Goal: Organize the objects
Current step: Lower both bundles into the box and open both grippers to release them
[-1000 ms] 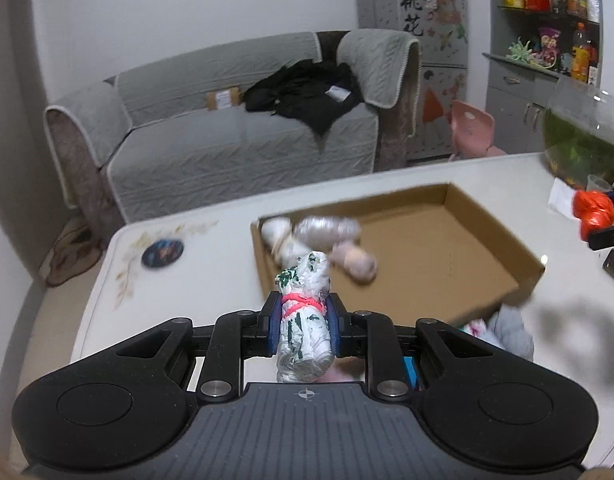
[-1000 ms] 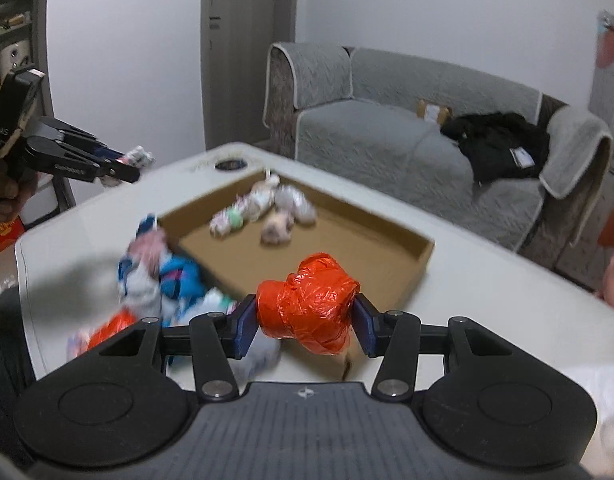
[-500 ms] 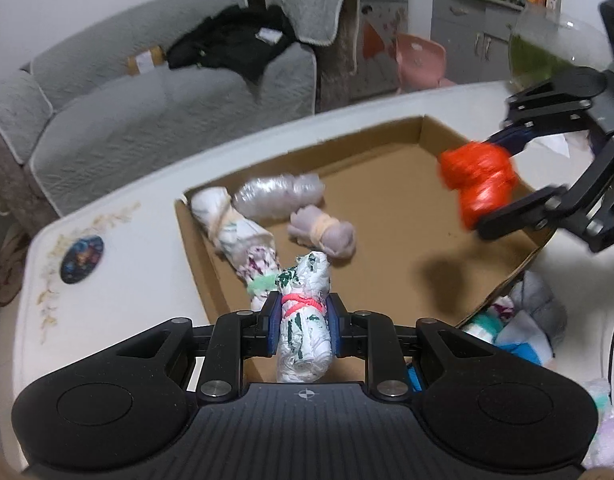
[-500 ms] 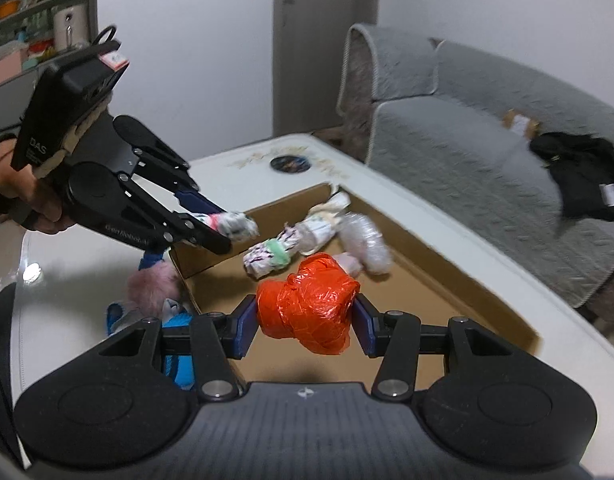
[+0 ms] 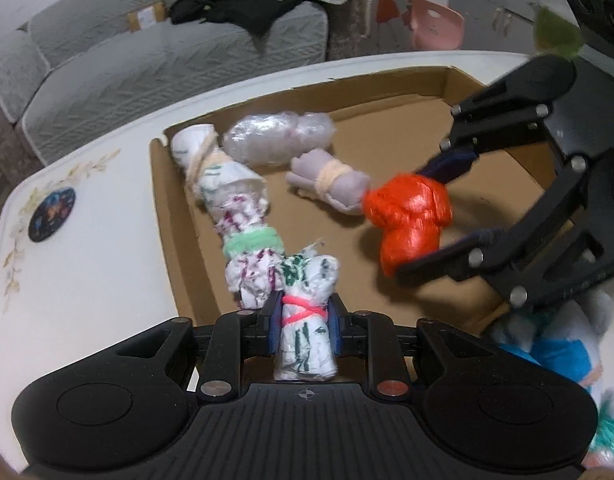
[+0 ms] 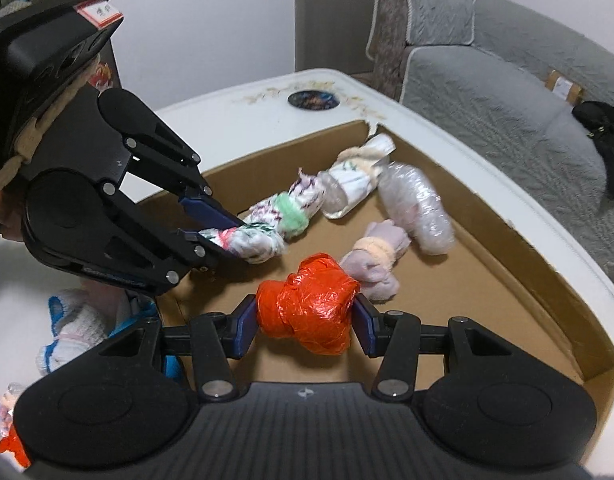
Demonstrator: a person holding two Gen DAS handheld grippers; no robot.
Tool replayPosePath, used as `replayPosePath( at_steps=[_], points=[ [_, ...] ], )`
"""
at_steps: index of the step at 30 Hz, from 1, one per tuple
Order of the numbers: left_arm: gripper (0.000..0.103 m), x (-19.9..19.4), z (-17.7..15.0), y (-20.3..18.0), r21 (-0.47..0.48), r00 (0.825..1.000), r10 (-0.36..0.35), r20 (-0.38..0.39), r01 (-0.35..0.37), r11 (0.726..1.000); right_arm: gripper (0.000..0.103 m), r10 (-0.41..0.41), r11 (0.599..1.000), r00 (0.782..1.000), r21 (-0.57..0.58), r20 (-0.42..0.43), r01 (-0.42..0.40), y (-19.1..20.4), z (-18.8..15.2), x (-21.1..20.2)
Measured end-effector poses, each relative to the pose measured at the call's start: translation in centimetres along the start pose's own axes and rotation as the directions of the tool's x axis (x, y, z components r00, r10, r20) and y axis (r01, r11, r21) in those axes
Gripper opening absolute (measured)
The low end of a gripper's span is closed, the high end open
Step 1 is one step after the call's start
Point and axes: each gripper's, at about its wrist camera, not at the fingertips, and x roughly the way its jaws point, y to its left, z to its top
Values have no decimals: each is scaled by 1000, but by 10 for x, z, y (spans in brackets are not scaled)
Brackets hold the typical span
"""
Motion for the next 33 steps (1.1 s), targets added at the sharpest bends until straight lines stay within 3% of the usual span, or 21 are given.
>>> replayPosePath(
  at_steps=[7,16,33],
  points=[
    [31,-7,-2,2,-85,998,61,3,-60,995,46,14,999,1000,-37,-17,-14,14,6,11],
    [34,-6,-1,-2,-91,995,99,-4,-99,991,47,4,997,998,-76,-61,-9,23,7,22],
    [68,-26,0,-7,-118,990,134,42,-128,985,51,-20,996,997,-89,-81,12,23,12,27]
  ],
)
